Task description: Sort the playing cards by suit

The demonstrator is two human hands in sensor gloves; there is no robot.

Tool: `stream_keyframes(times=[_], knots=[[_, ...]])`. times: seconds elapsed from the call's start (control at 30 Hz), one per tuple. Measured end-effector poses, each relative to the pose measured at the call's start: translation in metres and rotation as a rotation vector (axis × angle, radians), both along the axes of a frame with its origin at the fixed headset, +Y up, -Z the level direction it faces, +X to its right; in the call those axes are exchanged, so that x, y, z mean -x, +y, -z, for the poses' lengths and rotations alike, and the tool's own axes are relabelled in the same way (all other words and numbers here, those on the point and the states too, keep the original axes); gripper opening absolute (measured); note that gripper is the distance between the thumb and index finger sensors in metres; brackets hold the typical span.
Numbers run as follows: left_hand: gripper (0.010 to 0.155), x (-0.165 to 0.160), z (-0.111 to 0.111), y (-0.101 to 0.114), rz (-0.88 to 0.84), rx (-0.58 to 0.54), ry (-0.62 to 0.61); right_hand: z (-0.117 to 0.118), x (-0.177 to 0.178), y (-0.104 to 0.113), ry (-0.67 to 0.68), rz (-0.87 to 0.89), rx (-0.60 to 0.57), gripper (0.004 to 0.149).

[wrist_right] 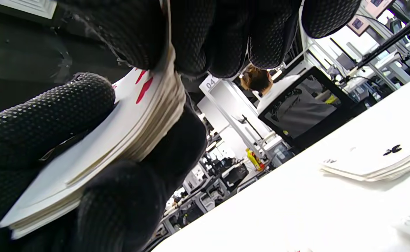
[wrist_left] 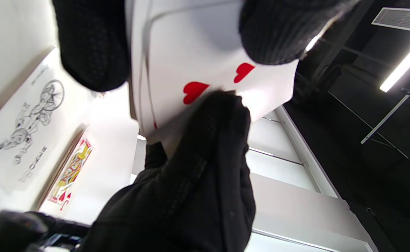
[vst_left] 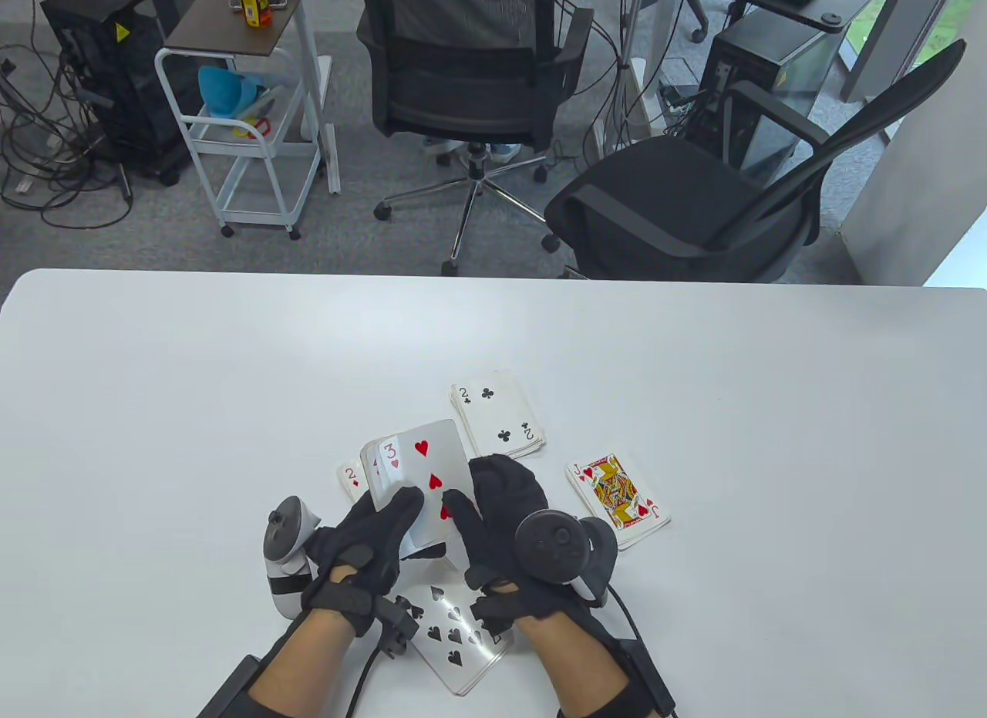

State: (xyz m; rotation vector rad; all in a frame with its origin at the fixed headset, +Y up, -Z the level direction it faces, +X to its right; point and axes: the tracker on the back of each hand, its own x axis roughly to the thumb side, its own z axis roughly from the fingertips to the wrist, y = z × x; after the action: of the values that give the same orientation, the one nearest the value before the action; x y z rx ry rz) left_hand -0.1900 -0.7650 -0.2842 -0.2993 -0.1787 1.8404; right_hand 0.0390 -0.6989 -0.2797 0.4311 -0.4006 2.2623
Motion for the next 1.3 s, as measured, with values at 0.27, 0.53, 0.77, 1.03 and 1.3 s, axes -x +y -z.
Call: stream_keyframes(times=[0.27, 0.53, 0.77, 1.03, 1.3], knots=[[0.056, -0.002, 0.0, 0.0, 0.02, -0.003, -0.012, 0.003, -0.013, 0.004, -0.1, -0.032, 0.008, 0.042], [0.054, -0.003, 0.0, 0.0, 0.007, -0.005, -0.023, 0.014, -0.057, 0.012, -0.271, -0.016, 0.016, 0.037], [0.054, -0.004, 0.0, 0.0, 0.023, -0.008, -0.034, 0.028, -0.122, 0.006, -0.507, -0.074, 0.159, 0.036], [0.054, -0.005, 0.001, -0.001, 0.018, -0.007, -0.027, 0.048, -0.163, -0.036, -0.588, -0.325, 0.683, 0.036], [0.054, -0.006, 0.0, -0.001, 0.012, -0.005, -0.03, 0.056, -0.159, -0.06, -0.662, -0.457, 0.706, 0.043]])
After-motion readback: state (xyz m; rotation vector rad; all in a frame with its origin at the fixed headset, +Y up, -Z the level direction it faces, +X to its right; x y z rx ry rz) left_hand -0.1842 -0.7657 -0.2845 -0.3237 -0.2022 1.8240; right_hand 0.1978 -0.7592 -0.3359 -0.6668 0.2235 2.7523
